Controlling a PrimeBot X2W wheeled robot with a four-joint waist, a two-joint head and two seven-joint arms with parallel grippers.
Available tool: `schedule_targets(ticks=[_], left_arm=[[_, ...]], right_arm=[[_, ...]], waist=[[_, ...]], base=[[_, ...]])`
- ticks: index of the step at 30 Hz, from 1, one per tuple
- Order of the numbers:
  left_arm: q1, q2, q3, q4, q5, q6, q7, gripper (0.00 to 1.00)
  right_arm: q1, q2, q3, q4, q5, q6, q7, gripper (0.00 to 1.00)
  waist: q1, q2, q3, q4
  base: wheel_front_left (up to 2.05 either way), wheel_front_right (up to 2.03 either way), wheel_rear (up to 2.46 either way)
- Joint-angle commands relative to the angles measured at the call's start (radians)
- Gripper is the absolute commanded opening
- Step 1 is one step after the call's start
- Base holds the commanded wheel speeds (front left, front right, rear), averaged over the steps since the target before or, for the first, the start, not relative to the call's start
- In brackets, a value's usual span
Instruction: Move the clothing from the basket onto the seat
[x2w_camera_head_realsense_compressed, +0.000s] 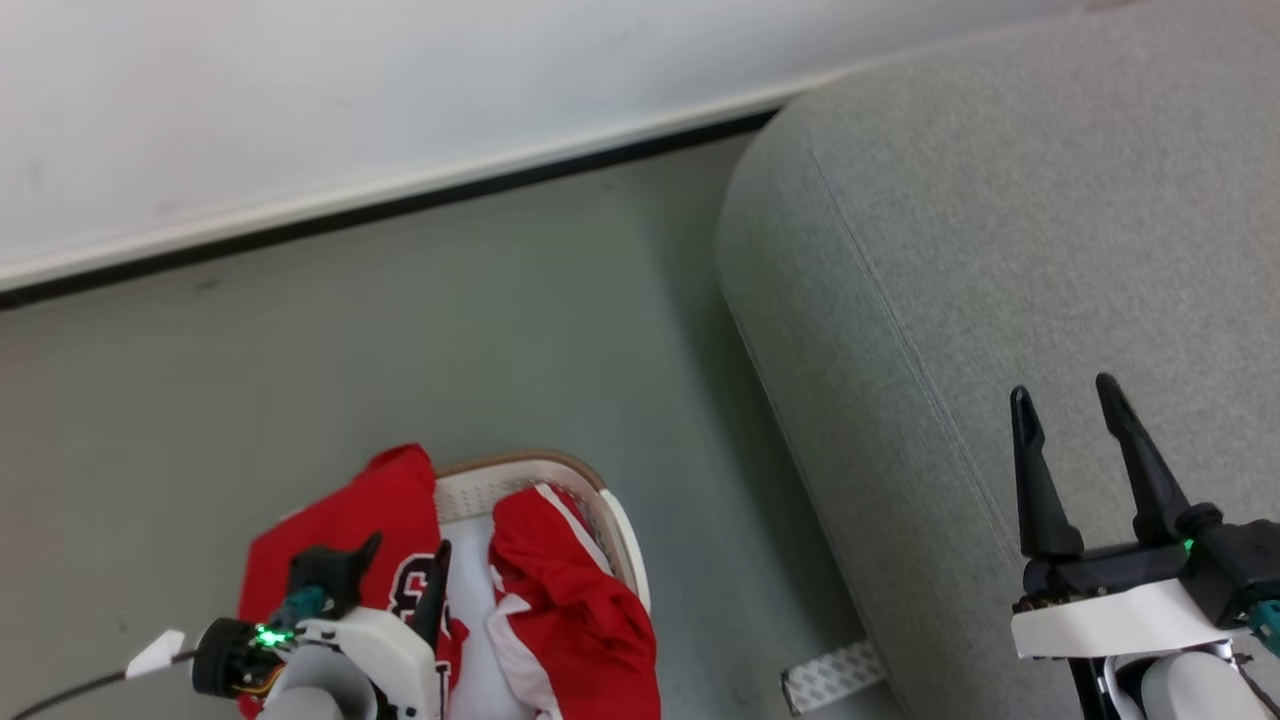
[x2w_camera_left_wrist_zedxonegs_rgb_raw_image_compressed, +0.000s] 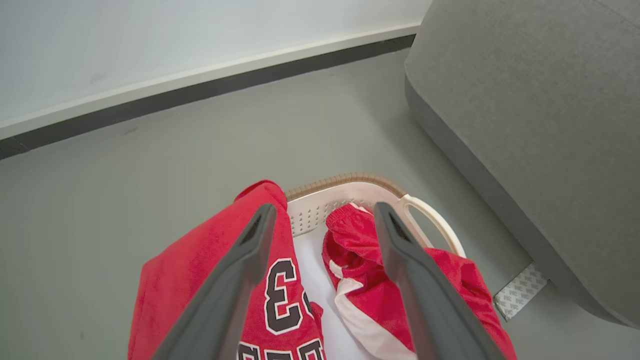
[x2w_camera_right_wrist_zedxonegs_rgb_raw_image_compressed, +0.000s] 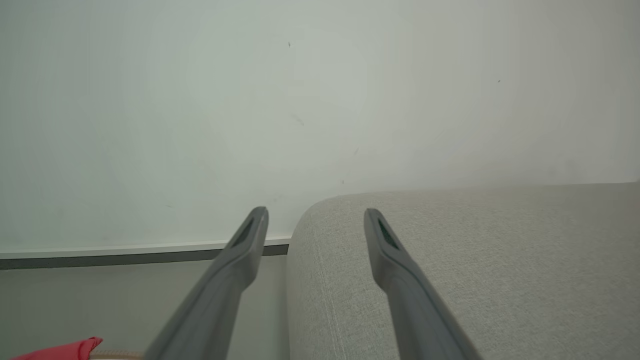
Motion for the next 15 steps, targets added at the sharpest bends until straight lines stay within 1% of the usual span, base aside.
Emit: schedule_targets(ticks=[1,6,7,11,15], left_arm=[[-0.041,0.021,-0.013,0.062,0.015,-0.005,0.008,1.00],[-0.134,0.043,-0.064,0.222,0.047,-0.009,0.054,1.00],[-0.134,0.043,-0.064,0.222,0.047,-0.009,0.054,1.00],[-0.200,0.064,-0.097,0.323,0.072,-0.011,0.094,1.00],[-0.253,0.091,-0.137,0.392,0.096,-0.012,0.128,1.00]], right_arm=[[-0.023,0.005,-0.002,-0.015,0.018,-0.002,0.000,1.00],[-0.053,0.009,-0.005,-0.044,0.030,-0.002,0.000,1.00],[-0.053,0.009,-0.005,-0.044,0.030,-0.002,0.000,1.00],[-0.077,0.011,-0.008,-0.066,0.053,-0.002,0.000,1.00],[-0.100,0.011,-0.016,-0.076,0.086,-0.002,0.000,1.00]], waist=[[-0.0002,-0.0001,0.066,-0.048],[-0.0002,-0.0001,0.140,-0.079],[-0.0002,-0.0001,0.140,-0.079],[-0.0002,-0.0001,0.202,-0.099],[-0.0002,-0.0001,0.259,-0.121]], base=[[0.00,0.00,0.00],[0.00,0.00,0.00],[0.00,0.00,0.00],[0.00,0.00,0.00],[0.00,0.00,0.00]])
